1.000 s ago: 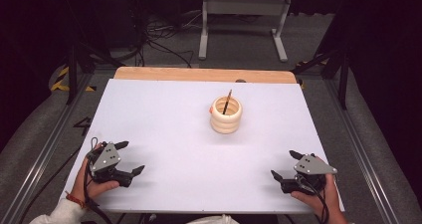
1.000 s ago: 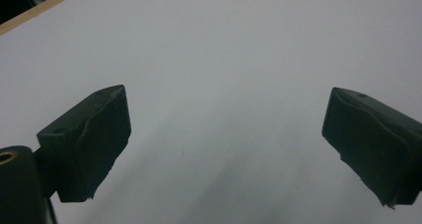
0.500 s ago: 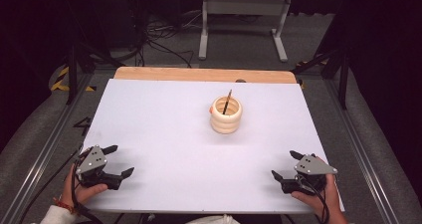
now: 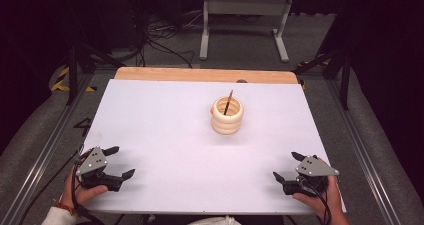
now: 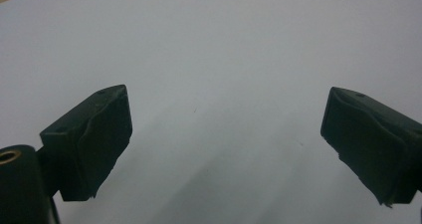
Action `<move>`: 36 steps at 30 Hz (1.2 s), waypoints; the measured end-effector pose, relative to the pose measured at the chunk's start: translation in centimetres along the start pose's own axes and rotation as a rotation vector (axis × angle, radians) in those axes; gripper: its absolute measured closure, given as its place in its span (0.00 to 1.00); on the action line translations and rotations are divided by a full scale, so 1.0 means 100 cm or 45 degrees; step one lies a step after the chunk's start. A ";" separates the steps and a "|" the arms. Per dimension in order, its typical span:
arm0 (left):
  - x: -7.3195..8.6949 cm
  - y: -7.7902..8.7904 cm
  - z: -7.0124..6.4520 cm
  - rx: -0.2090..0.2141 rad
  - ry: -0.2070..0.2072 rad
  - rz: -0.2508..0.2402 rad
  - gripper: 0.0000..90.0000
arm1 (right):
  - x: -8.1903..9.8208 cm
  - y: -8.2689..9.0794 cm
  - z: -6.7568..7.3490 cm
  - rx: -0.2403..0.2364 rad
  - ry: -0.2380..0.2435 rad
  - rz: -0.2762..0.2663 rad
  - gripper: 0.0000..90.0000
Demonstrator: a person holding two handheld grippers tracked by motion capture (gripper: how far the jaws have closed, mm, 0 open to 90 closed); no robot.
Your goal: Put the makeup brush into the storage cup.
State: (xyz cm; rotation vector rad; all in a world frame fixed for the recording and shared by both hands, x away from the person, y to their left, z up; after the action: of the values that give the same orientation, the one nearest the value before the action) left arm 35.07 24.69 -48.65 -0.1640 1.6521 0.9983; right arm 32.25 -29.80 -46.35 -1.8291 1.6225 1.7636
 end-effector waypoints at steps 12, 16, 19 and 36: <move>-0.003 0.002 -0.004 0.008 -0.021 -0.012 0.08 | -0.001 0.000 0.002 0.002 0.005 0.006 0.14; -0.003 0.001 -0.005 0.011 -0.027 -0.009 0.08 | -0.001 0.001 0.002 0.000 0.007 0.003 0.14; -0.003 0.000 -0.005 0.008 -0.029 -0.006 0.08 | -0.001 0.001 0.002 -0.002 0.003 0.003 0.14; -0.004 -0.006 -0.006 0.023 -0.026 0.019 0.08 | 0.000 0.000 0.001 -0.007 -0.003 -0.003 0.14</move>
State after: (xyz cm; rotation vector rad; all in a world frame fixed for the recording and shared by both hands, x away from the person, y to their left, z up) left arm 35.09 23.79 -48.64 -0.1292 1.6453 0.9931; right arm 32.16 -29.72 -46.35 -1.8302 1.6156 1.7703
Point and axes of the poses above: each handheld gripper's, and its own axes: y roughly backward along the jaws, x roughly out of its underside, z roughly to its left, the point moved 5 cm from there along -y, roughly forward along the jaws, and after that the axes turned 5 degrees about y, right-handed, at the moved point
